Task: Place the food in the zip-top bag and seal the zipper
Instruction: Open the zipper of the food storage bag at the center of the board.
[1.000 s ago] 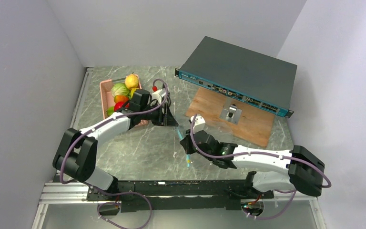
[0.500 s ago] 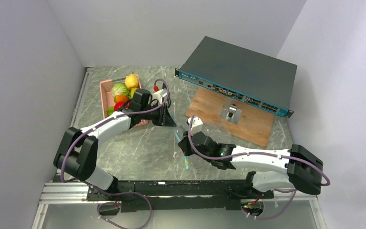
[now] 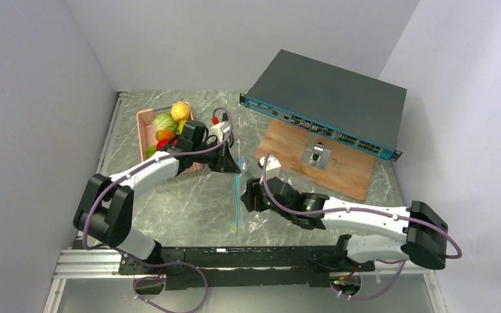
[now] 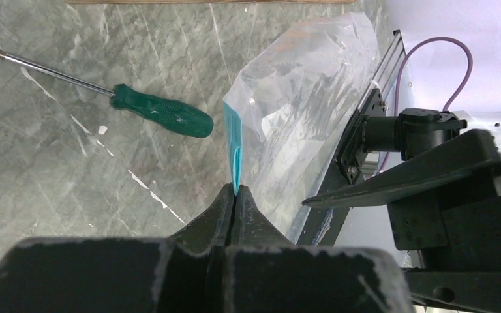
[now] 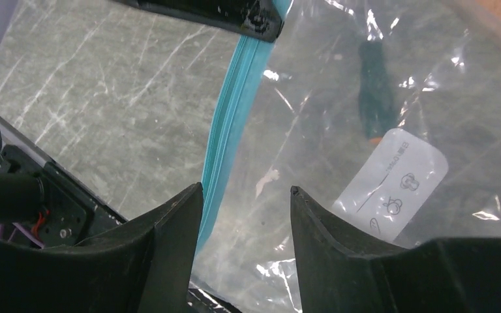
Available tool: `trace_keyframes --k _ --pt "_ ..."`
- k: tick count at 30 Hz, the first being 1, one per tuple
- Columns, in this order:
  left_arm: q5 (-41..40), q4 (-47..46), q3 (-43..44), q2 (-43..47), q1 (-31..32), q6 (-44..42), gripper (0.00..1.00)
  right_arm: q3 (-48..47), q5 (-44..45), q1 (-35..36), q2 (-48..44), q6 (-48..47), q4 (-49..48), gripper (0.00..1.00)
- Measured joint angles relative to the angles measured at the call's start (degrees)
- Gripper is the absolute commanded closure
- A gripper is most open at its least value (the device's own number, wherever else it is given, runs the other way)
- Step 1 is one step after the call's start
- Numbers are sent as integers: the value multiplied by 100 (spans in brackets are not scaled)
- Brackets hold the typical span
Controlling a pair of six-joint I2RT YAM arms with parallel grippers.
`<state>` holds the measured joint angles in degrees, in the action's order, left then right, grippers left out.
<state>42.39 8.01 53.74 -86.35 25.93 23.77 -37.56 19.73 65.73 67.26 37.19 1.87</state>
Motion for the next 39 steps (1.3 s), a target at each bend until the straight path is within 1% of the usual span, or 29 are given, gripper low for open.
trace_keyframes --k 6,12,17,20,24,28,30,33,35,36,37,39 --pt "120 -42 0 66 0 -13 100 -487 188 0 109 74 428 55" --pt "195 -111 0 72 0 -11 100 -1102 361 7 870 195 680 58" --pt "199 -111 0 72 0 -11 100 -1296 553 61 1261 273 968 65" --pt "216 -114 0 74 0 -11 100 -1405 721 120 1388 323 1158 65" --pt "240 -114 0 74 0 -9 100 -1547 894 249 1572 376 1290 58" --pt "264 -111 0 74 0 -2 100 -1784 1143 468 1884 431 1482 59" --pt "280 -111 0 74 0 4 100 -1967 1379 592 2096 503 1672 67" --pt "280 -109 0 72 0 7 100 -2308 1912 804 2441 667 2085 86" --pt "280 -107 0 72 0 7 100 -2566 2286 942 2671 835 2444 97" --pt "278 -101 0 74 0 7 97 -2704 2481 1003 2785 951 2645 100" --pt "278 -83 2 74 0 4 85 -2769 2592 1038 2837 994 2743 100" --pt "275 -33 11 72 0 -22 59 -2765 2776 1108 2828 1088 2865 100"
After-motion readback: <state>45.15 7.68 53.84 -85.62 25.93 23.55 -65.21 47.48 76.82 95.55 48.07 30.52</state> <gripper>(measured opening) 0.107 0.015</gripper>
